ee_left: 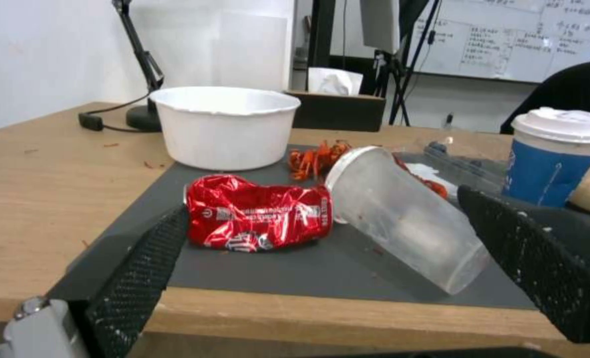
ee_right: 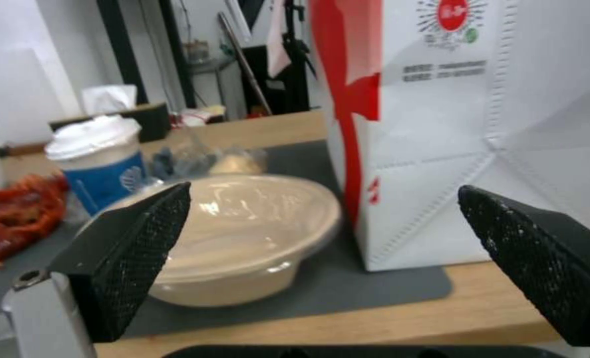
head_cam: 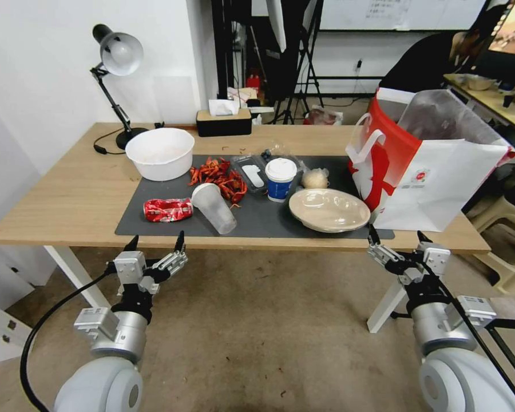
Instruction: Pick up the trash from the table and place it into the takeout bag.
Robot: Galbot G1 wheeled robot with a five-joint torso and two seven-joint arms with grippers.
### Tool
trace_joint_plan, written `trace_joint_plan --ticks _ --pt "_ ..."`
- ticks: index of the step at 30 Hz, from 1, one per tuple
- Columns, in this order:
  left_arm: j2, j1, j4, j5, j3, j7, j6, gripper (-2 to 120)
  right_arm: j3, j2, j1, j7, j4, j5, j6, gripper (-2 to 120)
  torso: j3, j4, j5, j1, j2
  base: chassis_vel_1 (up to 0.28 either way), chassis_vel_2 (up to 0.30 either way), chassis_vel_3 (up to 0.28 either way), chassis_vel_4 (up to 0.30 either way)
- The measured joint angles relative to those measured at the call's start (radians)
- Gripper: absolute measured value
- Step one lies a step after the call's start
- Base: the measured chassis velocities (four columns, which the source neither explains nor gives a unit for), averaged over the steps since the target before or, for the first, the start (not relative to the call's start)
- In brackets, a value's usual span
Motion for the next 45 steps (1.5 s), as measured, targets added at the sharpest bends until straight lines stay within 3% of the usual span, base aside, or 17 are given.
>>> trace_joint_plan --ticks 7,18,26,30,37,40,41,45 --pt "-0.003 -0.005 0.009 0.002 -0.003 0.007 -0.016 100 -0.082 -0.019 0.061 0.05 -0.118 0.198 0.086 100 0.0 0.0001 0.0002 0.0 0.0 0.0 0.0 0.0 0.0" --pt "-0.011 -0.005 0.025 0.008 -0.002 0.013 -0.038 100 -0.133 -0.003 0.154 0.141 -0.212 0.448 0.078 100 0.0 0.0 0.0 0.0 0.0 0.0 0.0 0.0 0.0" --pt "-0.012 -0.006 0.028 0.009 -0.002 0.014 -0.043 100 -0.134 0.0 0.188 0.158 -0.224 0.496 0.066 100 0.0 0.0 0.0 0.0 0.0 0.0 0.0 0.0 0.0" --pt "-0.011 -0.007 0.035 0.01 -0.002 0.015 -0.048 100 -0.134 0.0 0.213 0.18 -0.23 0.524 0.049 89 0.0 0.0 -0.0001 0.0 0.0 0.0 0.0 0.0 0.0" --pt "-0.012 -0.008 0.041 0.014 0.001 0.02 -0.056 100 -0.138 0.006 0.227 0.207 -0.24 0.534 0.023 59 0.0 0.0 0.0 0.0 0.0 0.0 0.0 0.0 0.0" --pt "-0.012 -0.008 0.042 0.014 0.001 0.022 -0.057 100 -0.138 0.007 0.23 0.212 -0.242 0.535 0.018 54 0.0 0.0 0.0 0.0 0.0 0.0 0.0 0.0 0.0" --pt "-0.012 -0.008 0.043 0.015 0.001 0.024 -0.06 100 -0.139 0.009 0.232 0.217 -0.243 0.537 0.016 45 0.0 0.0001 -0.0001 0.0 0.0 0.0 0.0 0.0 0.0" --pt "-0.012 -0.005 0.046 0.017 0.001 0.027 -0.068 100 -0.138 0.009 0.233 0.227 -0.243 0.539 0.015 28 0.0 0.0 -0.0001 0.0 0.0 0.0 0.0 0.0 0.0"
